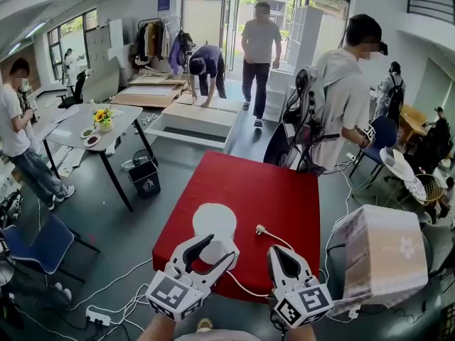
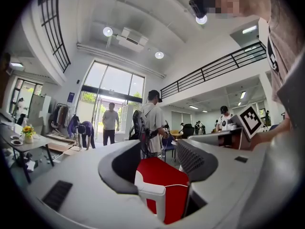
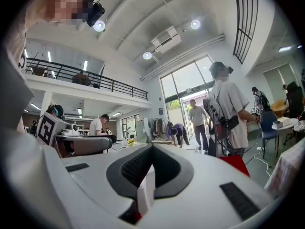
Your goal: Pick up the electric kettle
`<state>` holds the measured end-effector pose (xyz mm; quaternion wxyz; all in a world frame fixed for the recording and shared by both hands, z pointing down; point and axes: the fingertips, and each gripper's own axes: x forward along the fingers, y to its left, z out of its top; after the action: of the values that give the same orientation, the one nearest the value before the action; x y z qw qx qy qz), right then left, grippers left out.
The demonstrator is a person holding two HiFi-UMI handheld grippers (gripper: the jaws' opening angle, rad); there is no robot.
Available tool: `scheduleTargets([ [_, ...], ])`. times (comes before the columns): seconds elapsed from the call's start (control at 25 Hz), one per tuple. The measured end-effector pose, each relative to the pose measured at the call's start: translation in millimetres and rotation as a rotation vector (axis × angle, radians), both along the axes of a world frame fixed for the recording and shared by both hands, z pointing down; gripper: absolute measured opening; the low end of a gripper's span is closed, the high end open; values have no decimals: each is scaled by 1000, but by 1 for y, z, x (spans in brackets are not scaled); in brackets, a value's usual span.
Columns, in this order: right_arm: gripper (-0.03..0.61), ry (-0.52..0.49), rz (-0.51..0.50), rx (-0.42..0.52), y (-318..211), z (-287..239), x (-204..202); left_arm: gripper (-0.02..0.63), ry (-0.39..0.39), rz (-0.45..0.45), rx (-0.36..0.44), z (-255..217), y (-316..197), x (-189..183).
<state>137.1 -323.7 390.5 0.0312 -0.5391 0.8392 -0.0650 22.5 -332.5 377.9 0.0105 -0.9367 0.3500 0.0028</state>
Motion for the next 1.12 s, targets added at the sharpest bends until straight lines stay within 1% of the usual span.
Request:
scheduleTargets([
  [0.24, 5, 4, -1, -6, 3, 7, 2, 241, -26, 12, -38, 33, 2, 5],
  [0.48, 5, 14, 4, -17, 5, 8, 4, 241, -58, 12, -96, 75, 3, 5],
  [0.76, 5, 15, 5, -29, 2, 13, 0, 241, -65, 29, -160, 117, 3, -1],
  [0.92, 5, 18, 7, -33, 1, 12, 1, 241, -71, 33, -177, 123, 3, 2],
  [1.12, 5, 27, 11, -41, 2, 15, 2, 241, -76, 48, -174, 126, 2, 8],
])
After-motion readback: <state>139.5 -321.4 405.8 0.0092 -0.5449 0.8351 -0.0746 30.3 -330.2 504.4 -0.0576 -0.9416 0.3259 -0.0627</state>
